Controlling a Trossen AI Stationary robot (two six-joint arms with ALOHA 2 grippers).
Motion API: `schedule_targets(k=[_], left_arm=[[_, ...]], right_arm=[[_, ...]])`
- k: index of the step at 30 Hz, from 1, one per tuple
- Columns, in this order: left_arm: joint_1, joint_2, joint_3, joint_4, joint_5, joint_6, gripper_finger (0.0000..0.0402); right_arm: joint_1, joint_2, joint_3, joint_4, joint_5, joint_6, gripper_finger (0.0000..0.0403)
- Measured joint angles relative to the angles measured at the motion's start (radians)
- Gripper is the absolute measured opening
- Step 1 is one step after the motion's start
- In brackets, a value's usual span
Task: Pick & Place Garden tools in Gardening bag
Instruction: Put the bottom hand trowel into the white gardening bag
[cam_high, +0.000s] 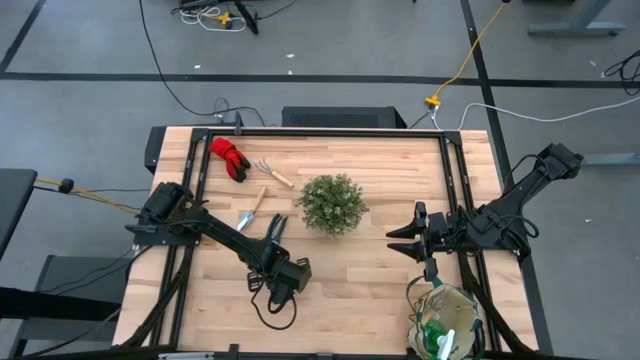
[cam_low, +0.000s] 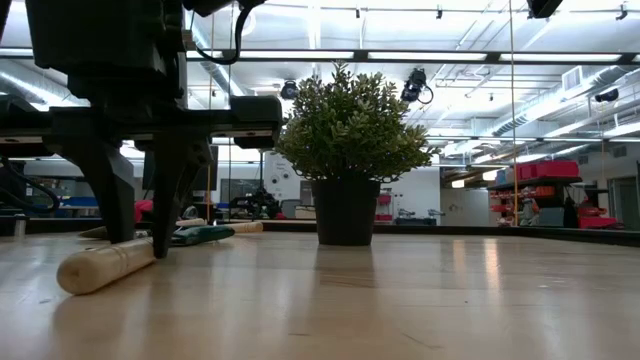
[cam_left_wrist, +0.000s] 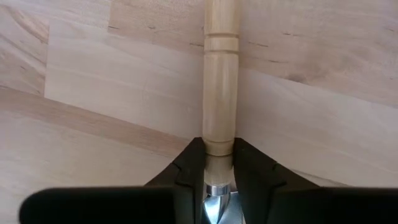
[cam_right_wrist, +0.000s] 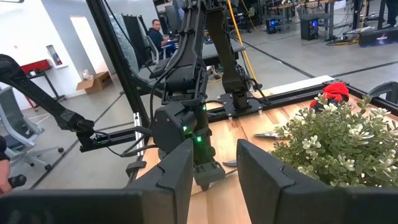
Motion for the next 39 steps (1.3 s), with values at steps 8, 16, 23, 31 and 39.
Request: schedule_targets(k=[8, 16, 23, 31, 39], left_arm=[[0.0, -0.015, 0.0, -0.006, -0.004, -0.029, 0.0076], [-0.003, -0.042, 0.016, -0.063, 0.0, -0.105, 0.0071], [-0.005, -0.043, 0.114, -0.1, 0.0, -0.118, 0.0068], [0.028, -0.044, 0.257, -0.129, 0.002, -0.143, 0.0069], [0.07, -0.044, 0.378, -0.137, 0.002, -0.214, 0.007]], right_arm=[[0.0, 0.0, 0.0, 0.0, 0.0, 0.0, 0.0123], [0.0, 0.0, 0.0, 0.0, 0.0, 0.0, 0.0123], [0.0, 0.0, 0.0, 0.002, 0.0, -0.002, 0.0123], [0.0, 0.0, 0.0, 0.034, 0.001, -0.069, 0.0123], [0.0, 0.0, 0.0, 0.105, 0.003, -0.146, 0.0123]])
